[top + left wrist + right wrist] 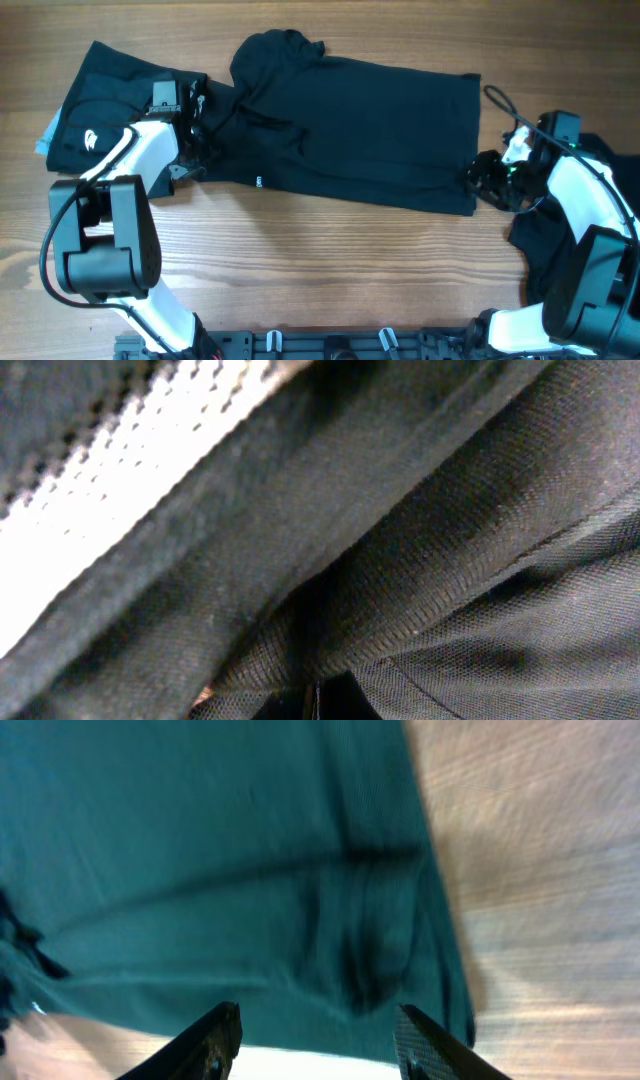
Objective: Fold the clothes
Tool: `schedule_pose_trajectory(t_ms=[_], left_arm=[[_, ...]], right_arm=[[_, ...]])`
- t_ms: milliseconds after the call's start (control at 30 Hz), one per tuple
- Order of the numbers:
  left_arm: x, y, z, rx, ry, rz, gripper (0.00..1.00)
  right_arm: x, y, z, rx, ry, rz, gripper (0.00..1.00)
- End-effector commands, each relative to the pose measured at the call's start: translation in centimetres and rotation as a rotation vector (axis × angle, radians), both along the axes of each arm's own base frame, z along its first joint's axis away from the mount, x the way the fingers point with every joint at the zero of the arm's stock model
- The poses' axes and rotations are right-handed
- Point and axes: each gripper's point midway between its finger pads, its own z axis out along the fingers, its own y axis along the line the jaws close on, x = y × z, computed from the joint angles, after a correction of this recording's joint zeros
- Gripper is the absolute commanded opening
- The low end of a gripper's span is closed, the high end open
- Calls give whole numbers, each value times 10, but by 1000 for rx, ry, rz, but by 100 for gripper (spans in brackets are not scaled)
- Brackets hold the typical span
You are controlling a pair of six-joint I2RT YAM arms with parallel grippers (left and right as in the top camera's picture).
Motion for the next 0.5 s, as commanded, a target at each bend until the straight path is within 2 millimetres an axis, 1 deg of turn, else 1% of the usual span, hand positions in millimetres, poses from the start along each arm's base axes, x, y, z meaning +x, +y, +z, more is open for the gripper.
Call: schedule_pose_trajectory(t_ms=[0,100,233,300,333,367,433,467], left_arm=[[-14,14,-19,55,62,15,4],[-14,14,-19,55,61,16,4],[-13,14,-19,55,60,16,4],[-13,14,-19,56,57,16,4],[-13,14,-19,55,57,16,4],[-13,14,-19,55,57,16,4],[-13,14,-19,56,57,16,4],[-13,14,-19,56,57,16,4]], right_arm=[[-13,-3,-12,-85,83,10,50],[-18,-1,-12,-79,104,9,45],[-19,0,-20,-81,93,6,45],[-24,5,-25,-52,103,-8,47],[-26,14,-28,-5,85,12,48],[-24,18,-28,14,64,22,48],[-21,20,-28,28,48,20,48],[-20,19,-28,26,44,19,46]])
